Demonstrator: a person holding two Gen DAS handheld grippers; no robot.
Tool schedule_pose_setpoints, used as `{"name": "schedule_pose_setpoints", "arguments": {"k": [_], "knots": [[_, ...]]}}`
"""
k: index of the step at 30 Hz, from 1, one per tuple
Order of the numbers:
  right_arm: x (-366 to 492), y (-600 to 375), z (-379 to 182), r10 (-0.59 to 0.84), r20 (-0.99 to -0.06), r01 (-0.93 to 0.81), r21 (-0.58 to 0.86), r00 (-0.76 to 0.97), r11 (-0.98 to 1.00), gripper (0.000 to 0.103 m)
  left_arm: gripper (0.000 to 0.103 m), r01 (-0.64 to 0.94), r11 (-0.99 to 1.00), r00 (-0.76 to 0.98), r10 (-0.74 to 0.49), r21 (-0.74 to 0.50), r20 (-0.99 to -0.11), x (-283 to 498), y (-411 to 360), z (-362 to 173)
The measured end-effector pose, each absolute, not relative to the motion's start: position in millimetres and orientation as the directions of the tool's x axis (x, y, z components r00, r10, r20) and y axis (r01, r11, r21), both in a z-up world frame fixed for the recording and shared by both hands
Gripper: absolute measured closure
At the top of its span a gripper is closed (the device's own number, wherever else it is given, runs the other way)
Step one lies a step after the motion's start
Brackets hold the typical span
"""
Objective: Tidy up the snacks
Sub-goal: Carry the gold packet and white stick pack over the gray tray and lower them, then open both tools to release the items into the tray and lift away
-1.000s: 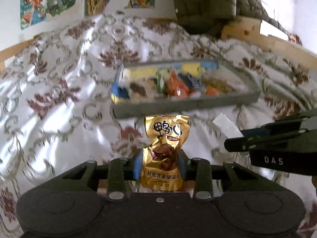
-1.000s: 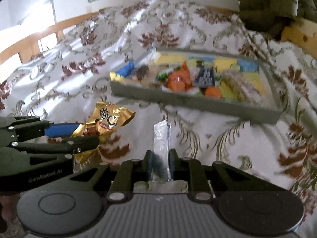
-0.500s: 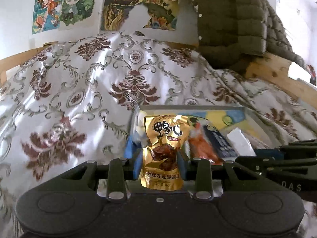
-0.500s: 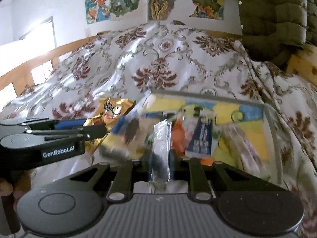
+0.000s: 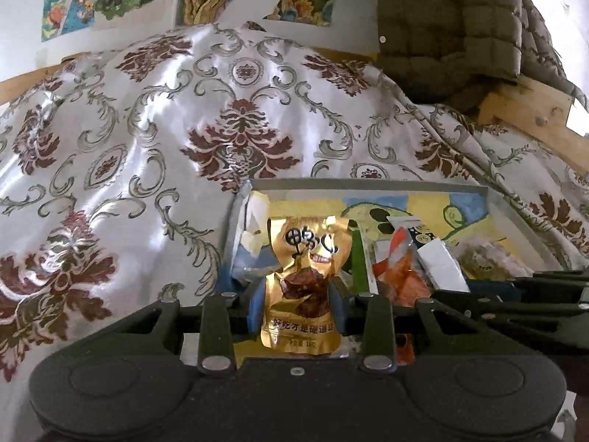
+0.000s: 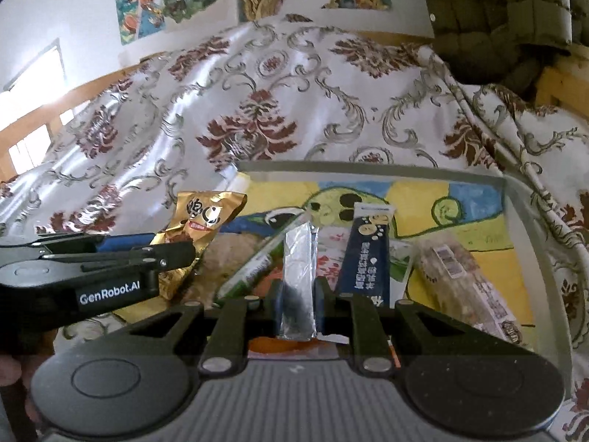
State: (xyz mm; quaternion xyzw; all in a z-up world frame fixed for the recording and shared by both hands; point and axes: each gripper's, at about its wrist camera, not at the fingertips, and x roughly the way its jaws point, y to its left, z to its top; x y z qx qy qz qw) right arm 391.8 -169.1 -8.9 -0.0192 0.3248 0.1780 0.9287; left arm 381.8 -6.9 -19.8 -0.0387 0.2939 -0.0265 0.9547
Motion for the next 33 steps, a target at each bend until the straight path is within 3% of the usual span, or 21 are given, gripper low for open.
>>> {"name": "schedule_pose_setpoints", "arguments": {"k": [16,19,23,28,33], "knots": [[399.3,-166.2,-15.2,0.296,-0.623,-0.326,0.070,0.724,0.943,0.080,0.062,0.061,0.995,0.831,-0.094,-0.079,-0.549,386.6,-14.9,-25.5],[398.5,-166.0,-13.8,0.286,-0.624,-0.327,0.051,0.727,0.944,0.075,0.059,0.063,0.995,0.830,-0.094,-0.075,-0.550,384.5,-15.8,-25.1],[393.8,-167.9,-8.9,0.275,-0.614,-0.324,0.033,0.740,0.945,0.060,0.056,0.061,0.995,0.834,-0.094,-0.079,-0.544,380.4,-15.8,-22.9],[386.3,-175.6,1.5,0.261,-0.598,-0.309,0.025,0.757,0.951,0.053,0.053,0.060,0.990,0.845,-0.118,-0.127,-0.521,370.9,-10.2,-13.8],[372.6,-185.6,17.5,0.253,-0.561,-0.283,0.035,0.788,0.959,0.038,0.042,0.041,0.984,0.860,-0.124,-0.176,-0.495,359.6,-2.9,-0.3]]}}
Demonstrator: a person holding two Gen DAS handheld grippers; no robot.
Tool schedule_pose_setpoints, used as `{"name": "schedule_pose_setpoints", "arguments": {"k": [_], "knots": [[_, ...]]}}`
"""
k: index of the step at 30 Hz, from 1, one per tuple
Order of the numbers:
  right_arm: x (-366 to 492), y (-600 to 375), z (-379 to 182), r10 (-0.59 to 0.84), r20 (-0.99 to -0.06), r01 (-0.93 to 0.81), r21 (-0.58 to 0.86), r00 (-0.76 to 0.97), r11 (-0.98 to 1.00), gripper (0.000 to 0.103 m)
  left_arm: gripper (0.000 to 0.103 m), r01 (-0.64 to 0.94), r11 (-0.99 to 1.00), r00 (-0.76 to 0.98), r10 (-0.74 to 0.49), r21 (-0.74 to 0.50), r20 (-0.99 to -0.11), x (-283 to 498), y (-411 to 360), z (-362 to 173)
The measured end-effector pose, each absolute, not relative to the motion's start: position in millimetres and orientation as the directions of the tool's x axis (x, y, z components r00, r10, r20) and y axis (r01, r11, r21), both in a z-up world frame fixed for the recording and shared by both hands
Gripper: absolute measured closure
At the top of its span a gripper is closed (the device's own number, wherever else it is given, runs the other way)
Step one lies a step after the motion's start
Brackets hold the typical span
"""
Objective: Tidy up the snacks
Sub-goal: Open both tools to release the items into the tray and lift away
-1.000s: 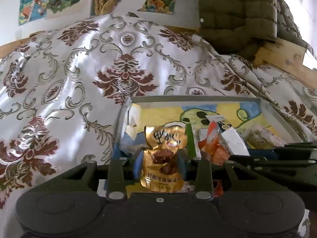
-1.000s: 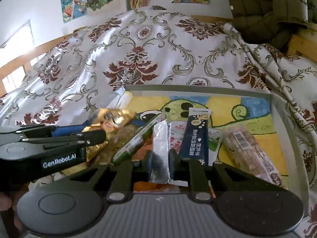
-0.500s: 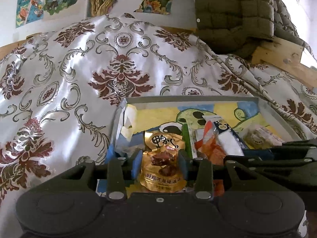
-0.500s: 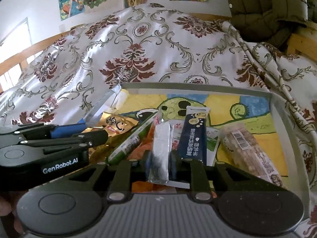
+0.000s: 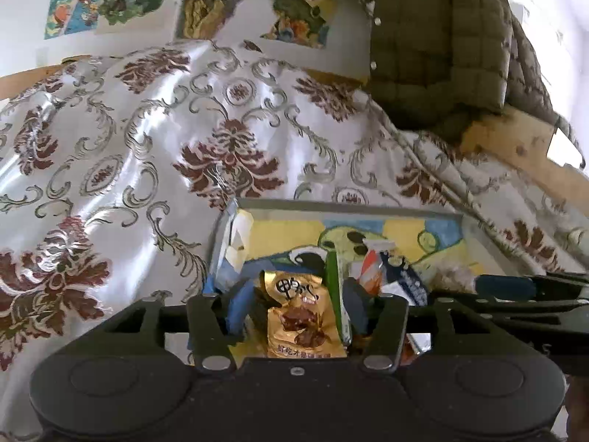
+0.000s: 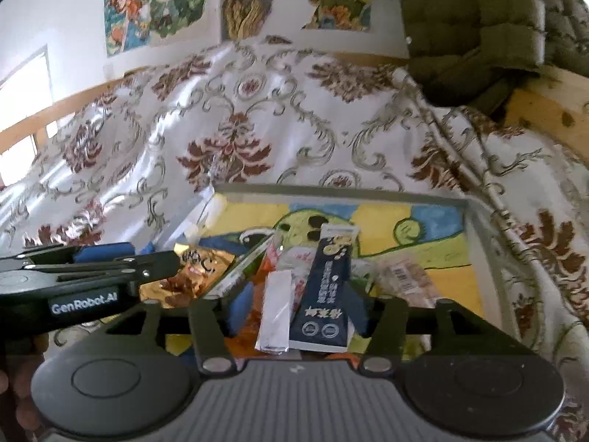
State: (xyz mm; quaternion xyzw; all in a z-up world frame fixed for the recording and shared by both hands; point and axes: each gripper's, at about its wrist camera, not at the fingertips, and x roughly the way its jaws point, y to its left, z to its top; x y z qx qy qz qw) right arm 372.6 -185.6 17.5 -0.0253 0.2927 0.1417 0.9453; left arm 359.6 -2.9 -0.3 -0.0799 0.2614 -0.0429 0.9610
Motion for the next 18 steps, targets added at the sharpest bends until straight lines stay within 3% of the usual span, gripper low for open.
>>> {"name": "schedule_pose_setpoints", "arguments": {"k": [8,18], "knots": [[341.2,-197.9,49.4,0.241,-0.485,-0.236,0.073,0.841,0.969,0.016,0.018,0.011,0.979,0.900,-0.097,-0.201,-0.426,325.1,7.5,29.4],[283.8,-214.3,83.4,0.243,-0.402,-0.205,0.137,0.882,0.969,0.001,0.001,0.007,0.975,0.939,-0.084,-0.223,-0.334,261.4,19.1,61.9]]}}
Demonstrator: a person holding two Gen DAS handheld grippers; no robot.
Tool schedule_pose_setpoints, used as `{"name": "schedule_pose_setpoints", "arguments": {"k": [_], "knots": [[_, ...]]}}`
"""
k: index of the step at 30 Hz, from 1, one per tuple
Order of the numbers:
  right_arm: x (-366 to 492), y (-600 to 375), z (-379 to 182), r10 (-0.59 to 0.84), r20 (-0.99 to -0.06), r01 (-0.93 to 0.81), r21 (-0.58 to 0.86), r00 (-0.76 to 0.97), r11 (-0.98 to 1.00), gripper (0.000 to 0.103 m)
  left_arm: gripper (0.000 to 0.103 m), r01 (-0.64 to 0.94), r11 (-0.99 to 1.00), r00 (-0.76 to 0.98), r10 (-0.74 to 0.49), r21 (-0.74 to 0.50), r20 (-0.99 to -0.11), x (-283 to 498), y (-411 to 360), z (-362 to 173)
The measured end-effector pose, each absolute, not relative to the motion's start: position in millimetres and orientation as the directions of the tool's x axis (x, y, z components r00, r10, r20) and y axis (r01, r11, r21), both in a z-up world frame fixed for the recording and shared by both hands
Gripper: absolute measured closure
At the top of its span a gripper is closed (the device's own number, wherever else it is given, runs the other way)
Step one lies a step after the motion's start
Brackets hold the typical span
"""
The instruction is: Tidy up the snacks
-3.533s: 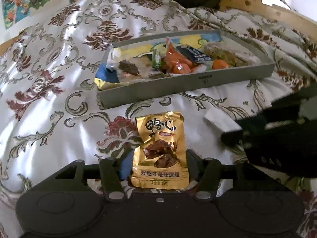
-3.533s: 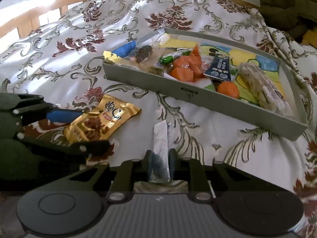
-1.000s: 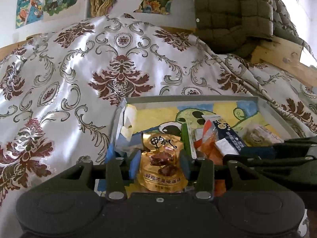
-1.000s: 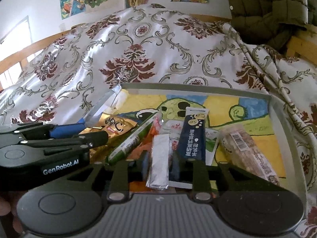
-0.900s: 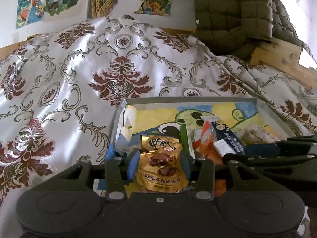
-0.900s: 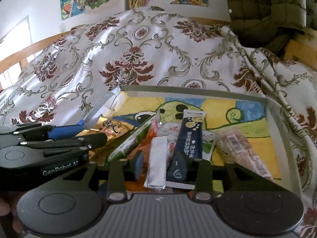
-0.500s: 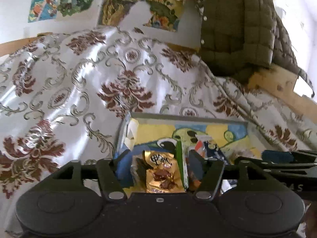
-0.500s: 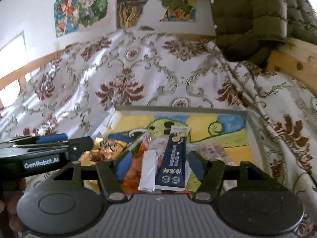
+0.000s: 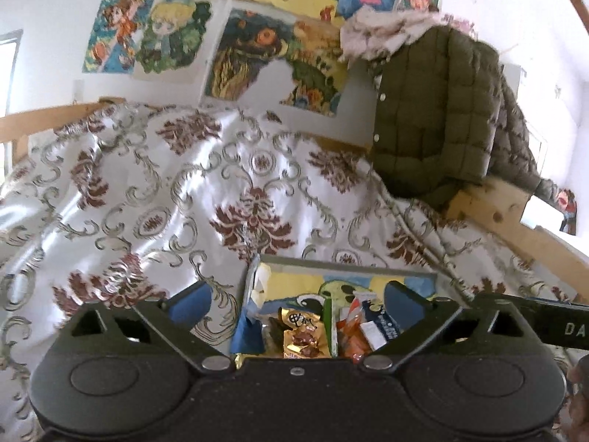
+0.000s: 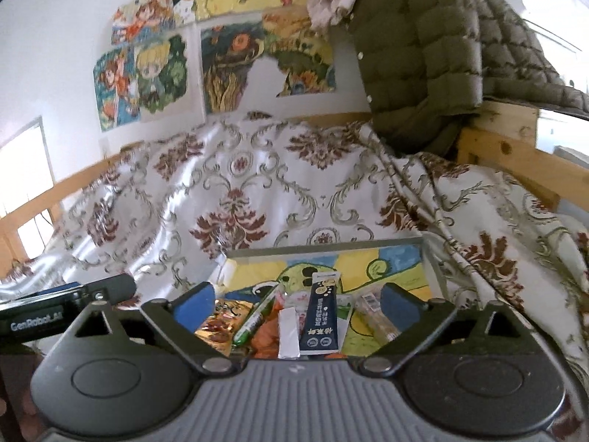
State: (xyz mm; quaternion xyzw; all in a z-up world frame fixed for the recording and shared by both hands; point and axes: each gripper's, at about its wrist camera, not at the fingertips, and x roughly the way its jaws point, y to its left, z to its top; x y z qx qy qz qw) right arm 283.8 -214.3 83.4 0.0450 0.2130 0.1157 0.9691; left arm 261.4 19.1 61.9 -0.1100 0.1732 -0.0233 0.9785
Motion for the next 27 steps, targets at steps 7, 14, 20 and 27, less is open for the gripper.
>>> {"name": "schedule_pose_setpoints", "arguments": {"k": [7,14,20,27], "knots": [[233.0,-225.7,89.9,0.213,-0.366,-0.169,0.147,0.906,0.974,0.000,0.001,0.003,0.980,0.948,-0.066,-0.197,-0.311,213.6,12.3,73.2],[182.5,-230.3,86.3,0.191,-0.348,-0.167,0.100,0.918,0.981,0.000,0.001,0.009,0.992,0.953,-0.047,-0.128,-0.299,162.0,-0.4,72.6],[147.2,-236.8,79.5,0.180,-0.341,-0.151,0.110,0.923,0.982,0.000,0.001,0.011,0.996,0.955,-0.038,-0.094,-0.293,122.5,-7.0,65.9],[122.5,-239.5,66.4,0.172,-0.349,-0.141,0.113,0.921,0.984,0.000,0.001,-0.015,0.998,0.958,-0.005,-0.066,-0.287,95.5,-10.4,54.9]]}}
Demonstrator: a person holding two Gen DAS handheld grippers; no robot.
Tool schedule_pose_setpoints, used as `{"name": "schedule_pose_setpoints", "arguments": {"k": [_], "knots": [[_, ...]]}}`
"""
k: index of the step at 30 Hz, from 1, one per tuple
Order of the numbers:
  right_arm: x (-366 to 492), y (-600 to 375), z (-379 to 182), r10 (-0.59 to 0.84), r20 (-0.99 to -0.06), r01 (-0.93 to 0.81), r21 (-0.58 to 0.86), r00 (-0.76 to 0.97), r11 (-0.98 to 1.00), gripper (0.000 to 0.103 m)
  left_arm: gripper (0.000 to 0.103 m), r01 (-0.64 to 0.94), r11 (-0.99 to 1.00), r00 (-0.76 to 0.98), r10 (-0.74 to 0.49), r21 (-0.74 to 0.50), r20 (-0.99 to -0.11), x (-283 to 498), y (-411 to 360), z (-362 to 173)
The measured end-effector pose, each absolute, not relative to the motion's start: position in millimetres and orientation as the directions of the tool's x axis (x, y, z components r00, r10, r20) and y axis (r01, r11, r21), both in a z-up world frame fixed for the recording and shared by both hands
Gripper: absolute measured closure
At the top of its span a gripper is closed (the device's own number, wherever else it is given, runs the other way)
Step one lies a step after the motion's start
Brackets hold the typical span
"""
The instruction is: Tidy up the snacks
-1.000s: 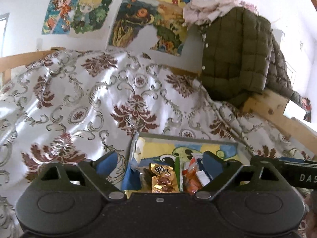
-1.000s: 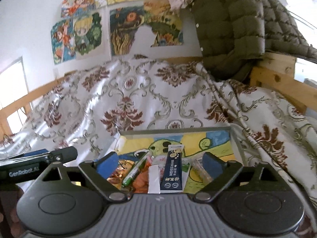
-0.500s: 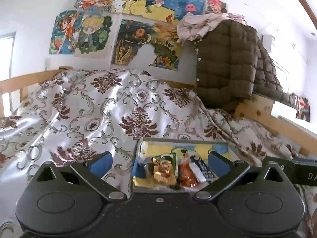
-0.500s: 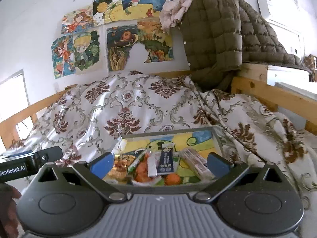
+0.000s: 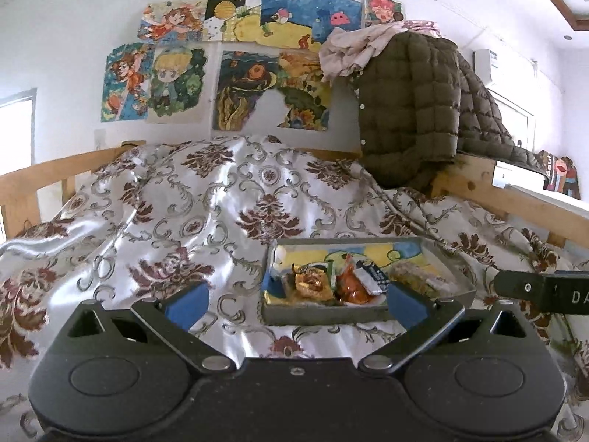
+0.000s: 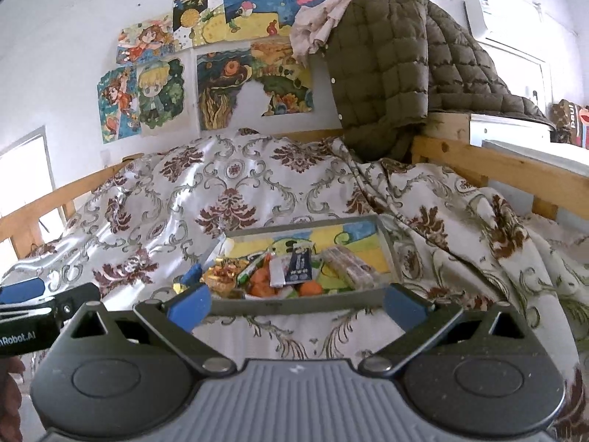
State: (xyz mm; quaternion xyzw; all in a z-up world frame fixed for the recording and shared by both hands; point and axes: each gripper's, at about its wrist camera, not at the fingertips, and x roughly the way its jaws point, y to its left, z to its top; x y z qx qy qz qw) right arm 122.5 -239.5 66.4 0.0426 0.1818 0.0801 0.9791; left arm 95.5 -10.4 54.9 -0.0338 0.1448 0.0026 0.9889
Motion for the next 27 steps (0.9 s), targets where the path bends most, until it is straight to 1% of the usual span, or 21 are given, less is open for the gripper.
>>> {"name": "schedule_pose_setpoints", "arguments": {"k": [8,18,27], "knots": [[108.6,-241.9,54.8,0.161,-0.365,-0.129,0.111,0.917,0.985,0.000,0.001,-0.033,0.997,0.952,0.010,-0.071,-0.307,80.7,-10.0,41.5],[95.4,-243.5,42.6,0.152,-0.386,-0.125,0.096,0.910,0.988,0.000,0.001,-0.067,0.993,0.918,0.025,-0.094,-0.395,73.6,-8.2,21.2],[91.1,-241.0,33.1,0.157,-0.403,-0.132,0.089,0.901,0.987,0.000,0.001,-0.087,0.992,0.900,0.040,-0.089,-0.435,70.0,-5.5,9.3]]}}
